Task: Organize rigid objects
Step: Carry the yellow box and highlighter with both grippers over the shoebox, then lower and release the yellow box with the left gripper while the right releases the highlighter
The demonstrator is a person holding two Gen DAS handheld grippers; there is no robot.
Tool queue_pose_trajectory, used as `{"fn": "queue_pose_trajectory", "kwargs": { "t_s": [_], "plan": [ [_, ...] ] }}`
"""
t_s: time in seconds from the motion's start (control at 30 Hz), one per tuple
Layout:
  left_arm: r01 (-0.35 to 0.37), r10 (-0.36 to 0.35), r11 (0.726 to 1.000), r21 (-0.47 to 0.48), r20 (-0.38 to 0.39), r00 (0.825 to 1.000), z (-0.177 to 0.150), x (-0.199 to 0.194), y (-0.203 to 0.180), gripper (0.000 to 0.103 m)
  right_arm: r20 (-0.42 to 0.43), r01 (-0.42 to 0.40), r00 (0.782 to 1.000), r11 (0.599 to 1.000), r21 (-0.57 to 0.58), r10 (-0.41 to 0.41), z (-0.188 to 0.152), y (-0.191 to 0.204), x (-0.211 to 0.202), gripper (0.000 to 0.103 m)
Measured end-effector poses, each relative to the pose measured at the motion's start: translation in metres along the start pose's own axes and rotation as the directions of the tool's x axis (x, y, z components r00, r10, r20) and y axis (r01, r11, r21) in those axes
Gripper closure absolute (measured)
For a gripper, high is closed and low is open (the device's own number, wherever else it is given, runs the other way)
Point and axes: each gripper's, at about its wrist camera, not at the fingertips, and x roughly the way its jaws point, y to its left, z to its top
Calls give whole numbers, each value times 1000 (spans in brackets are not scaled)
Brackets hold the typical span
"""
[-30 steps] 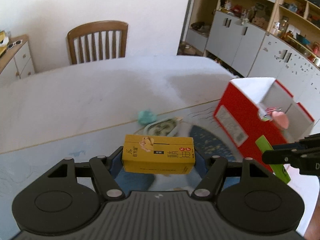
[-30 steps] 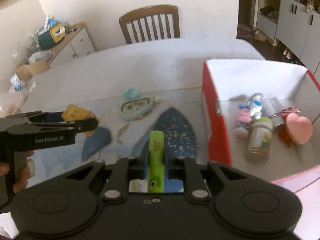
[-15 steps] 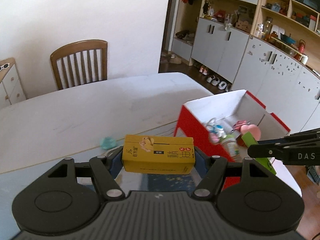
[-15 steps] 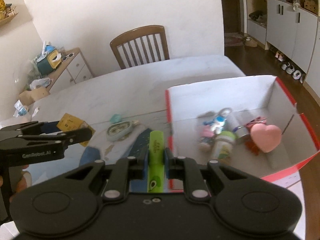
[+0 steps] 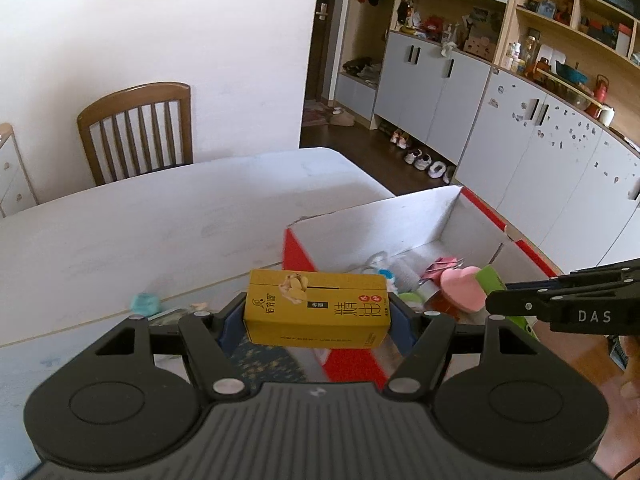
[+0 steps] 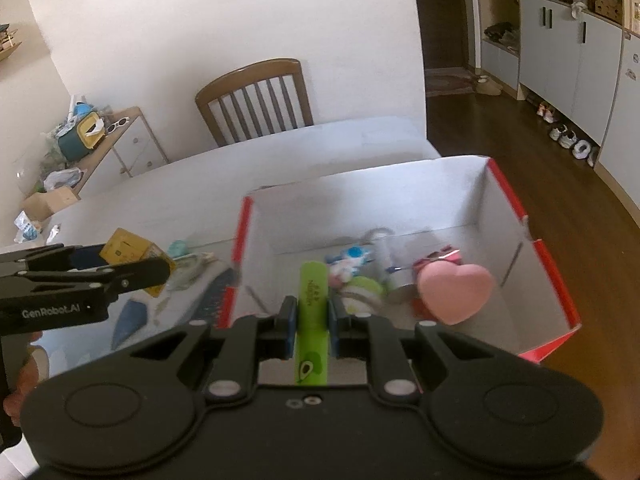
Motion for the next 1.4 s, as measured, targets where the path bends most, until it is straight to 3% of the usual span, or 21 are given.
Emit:
{"fn": "queue_pose_trajectory", "kwargs": {
  "t_s": [0.57, 0.93, 1.4],
  "plan": [
    [13, -9, 999, 47, -76, 997, 25, 72, -66, 32, -19, 15, 1000, 1000, -10, -15, 9, -70, 14, 88],
    [1, 7, 999, 48, -176, 984, 30, 132, -81, 32, -80, -18, 997, 997, -77, 12, 9, -78, 44, 88],
    [-19, 25, 999, 30, -227, 974, 42, 178, -82, 32, -194, -64, 981, 983, -173, 29, -2, -64, 75, 88]
  ]
}}
